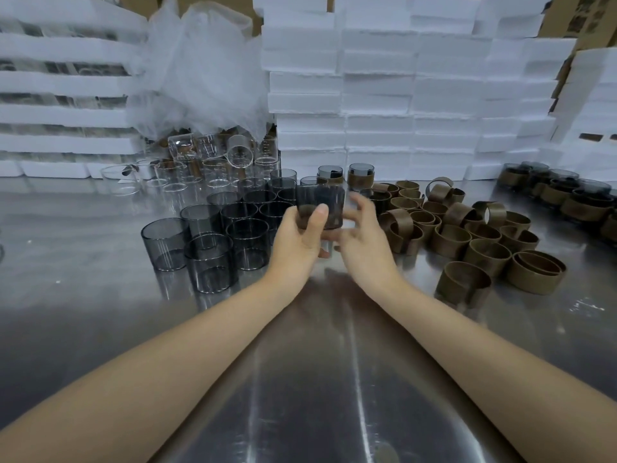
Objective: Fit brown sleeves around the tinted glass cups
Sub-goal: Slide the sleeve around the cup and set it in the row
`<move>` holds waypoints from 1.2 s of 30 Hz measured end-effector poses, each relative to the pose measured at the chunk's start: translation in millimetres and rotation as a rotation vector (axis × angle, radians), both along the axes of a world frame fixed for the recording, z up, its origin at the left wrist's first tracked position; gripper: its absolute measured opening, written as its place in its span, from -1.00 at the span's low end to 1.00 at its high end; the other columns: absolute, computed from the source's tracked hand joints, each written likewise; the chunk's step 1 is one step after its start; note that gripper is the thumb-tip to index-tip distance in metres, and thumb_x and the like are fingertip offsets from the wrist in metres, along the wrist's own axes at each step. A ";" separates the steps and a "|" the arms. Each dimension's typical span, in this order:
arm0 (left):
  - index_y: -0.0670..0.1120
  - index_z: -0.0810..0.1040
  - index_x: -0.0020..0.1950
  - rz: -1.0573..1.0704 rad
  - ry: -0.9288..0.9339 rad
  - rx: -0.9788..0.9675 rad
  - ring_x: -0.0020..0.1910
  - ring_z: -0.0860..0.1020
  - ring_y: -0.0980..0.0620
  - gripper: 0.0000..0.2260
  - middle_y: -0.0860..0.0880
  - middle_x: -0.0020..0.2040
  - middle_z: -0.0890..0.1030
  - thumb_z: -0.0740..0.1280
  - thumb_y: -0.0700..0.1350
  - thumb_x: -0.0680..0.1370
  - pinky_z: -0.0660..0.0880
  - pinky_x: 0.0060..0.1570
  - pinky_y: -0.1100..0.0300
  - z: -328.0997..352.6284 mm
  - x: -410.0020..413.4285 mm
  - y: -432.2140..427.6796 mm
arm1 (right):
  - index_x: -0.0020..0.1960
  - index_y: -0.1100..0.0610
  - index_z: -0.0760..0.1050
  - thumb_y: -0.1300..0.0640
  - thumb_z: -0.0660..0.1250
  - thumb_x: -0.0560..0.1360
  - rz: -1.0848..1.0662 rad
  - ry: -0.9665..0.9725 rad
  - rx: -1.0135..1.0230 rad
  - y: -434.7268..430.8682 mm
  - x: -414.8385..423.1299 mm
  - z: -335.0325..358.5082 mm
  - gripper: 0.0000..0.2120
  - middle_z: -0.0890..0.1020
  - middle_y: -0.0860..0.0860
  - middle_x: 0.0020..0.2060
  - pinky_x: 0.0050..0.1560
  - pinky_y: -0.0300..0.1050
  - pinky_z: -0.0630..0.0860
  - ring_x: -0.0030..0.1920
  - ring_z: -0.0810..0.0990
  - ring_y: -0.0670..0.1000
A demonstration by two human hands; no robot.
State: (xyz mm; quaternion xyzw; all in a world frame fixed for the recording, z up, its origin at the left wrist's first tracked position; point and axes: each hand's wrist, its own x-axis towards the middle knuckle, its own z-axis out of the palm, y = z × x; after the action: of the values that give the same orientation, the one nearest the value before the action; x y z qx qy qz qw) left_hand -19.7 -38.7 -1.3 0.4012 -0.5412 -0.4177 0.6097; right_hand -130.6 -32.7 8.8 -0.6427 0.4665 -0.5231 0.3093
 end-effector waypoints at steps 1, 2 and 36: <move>-0.05 0.43 0.03 0.005 -0.002 0.024 -0.16 0.63 0.08 -0.85 -0.02 -0.06 0.61 0.35 -0.04 0.57 0.53 -0.34 0.31 -1.4 1.3 -1.9 | 0.52 0.00 0.12 0.39 0.19 0.52 0.011 0.091 -0.095 -0.1 -1.8 -3.0 -0.35 0.41 0.02 0.36 0.14 -0.14 0.55 0.20 0.54 -0.02; -0.04 0.43 0.03 0.002 -0.016 0.041 -0.13 0.63 0.13 -0.80 0.00 -0.05 0.60 0.43 -0.07 0.53 0.54 -0.29 0.34 -3.0 2.1 -2.7 | 0.55 -0.04 0.04 0.44 0.23 0.45 0.041 0.145 -0.155 -0.2 -2.0 -5.0 -0.20 0.33 -0.01 0.40 0.20 -0.24 0.50 0.28 0.47 -0.07; -0.15 0.23 0.55 -0.098 -0.177 0.014 0.47 0.33 -0.02 -0.39 -0.15 0.49 0.37 0.12 0.16 0.59 0.28 0.47 0.04 5.0 -2.8 16.8 | 0.55 0.01 0.11 0.20 0.55 0.35 0.062 0.440 -0.346 -25.9 -29.0 -4.5 -0.09 0.45 -0.08 0.17 0.16 -0.53 0.28 0.12 0.41 -0.27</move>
State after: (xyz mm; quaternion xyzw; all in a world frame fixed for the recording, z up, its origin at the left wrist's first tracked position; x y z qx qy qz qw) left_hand -22.5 -21.9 3.7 0.4137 -0.6092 -0.4137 0.5353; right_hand -159.6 -58.6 4.3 -0.7981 0.4063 -0.4331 0.1020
